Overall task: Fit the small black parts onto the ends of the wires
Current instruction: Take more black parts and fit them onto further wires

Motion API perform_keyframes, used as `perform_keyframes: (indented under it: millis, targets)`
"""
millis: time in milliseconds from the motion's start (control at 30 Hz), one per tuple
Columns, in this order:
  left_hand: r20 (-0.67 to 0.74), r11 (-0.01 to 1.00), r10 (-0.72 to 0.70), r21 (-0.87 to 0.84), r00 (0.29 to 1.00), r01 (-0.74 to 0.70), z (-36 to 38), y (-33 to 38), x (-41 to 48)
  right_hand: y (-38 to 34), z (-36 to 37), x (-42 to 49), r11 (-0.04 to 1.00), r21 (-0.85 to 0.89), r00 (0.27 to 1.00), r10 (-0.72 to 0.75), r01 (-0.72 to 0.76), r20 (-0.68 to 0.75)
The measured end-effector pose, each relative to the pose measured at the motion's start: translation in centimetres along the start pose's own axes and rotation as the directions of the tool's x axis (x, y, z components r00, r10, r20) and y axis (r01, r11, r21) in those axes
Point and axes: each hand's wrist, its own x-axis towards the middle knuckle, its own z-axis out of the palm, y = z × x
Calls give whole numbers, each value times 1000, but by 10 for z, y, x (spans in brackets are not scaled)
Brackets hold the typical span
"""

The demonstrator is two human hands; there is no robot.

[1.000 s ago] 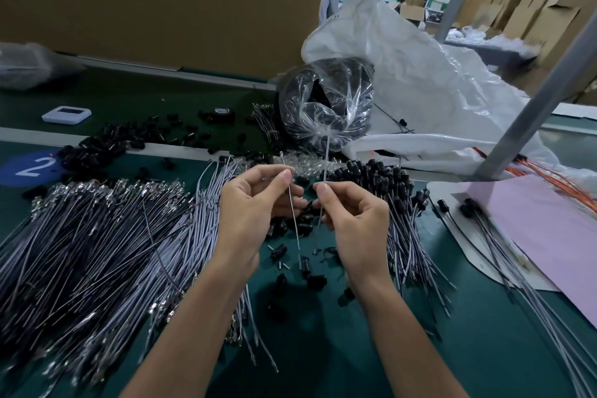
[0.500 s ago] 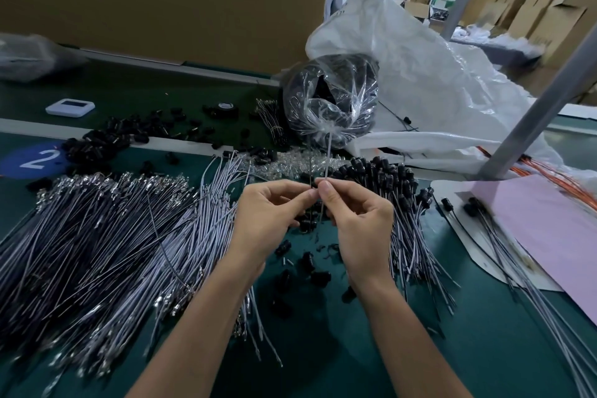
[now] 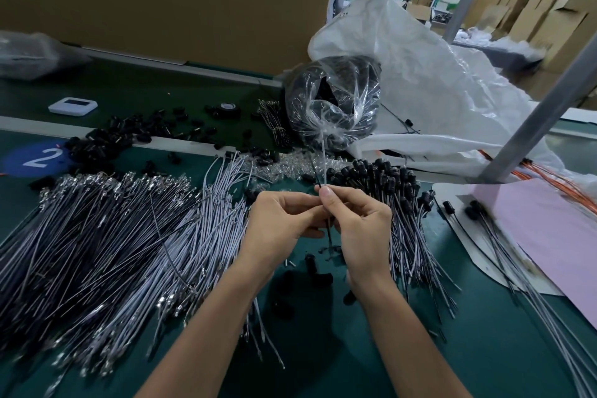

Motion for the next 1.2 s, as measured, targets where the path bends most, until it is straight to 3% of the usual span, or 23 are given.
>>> perform_keyframes:
  millis: [533, 667, 767, 867, 933, 1000, 1100, 1200]
  targets:
    - [-2, 997, 9, 72, 1000, -8, 2, -1, 0, 2, -2, 3, 1000, -13, 1000, -22, 21, -2]
    - [31, 973, 52, 225, 998, -58, -8, 3, 3, 1, -1, 5, 997, 46, 996, -61, 65, -70]
    - [-36, 869, 170, 477, 985, -133, -26, 9, 11, 1, -4, 7, 992, 110, 992, -50, 63, -120]
    - [-193, 627, 246, 779, 950, -5, -46, 13, 21, 2, -7, 9, 994, 105, 989, -21, 37, -144]
    - [-251, 470, 204, 873, 946, 130, -55, 15, 30, 3, -8, 9, 996, 83, 989, -21, 33, -145]
    - [-245, 384, 110, 904, 963, 186, -55, 17, 37, 3, -8, 8, 998, 40, 991, -41, 46, -126]
    - [-183, 322, 25, 932, 983, 166, -50, 11, 41, 4, -7, 6, 997, -8, 993, -81, 81, -87]
    - [-197, 358, 86, 921, 977, 155, -50, 2, 40, 4, -6, 5, 993, -41, 992, -112, 110, -60]
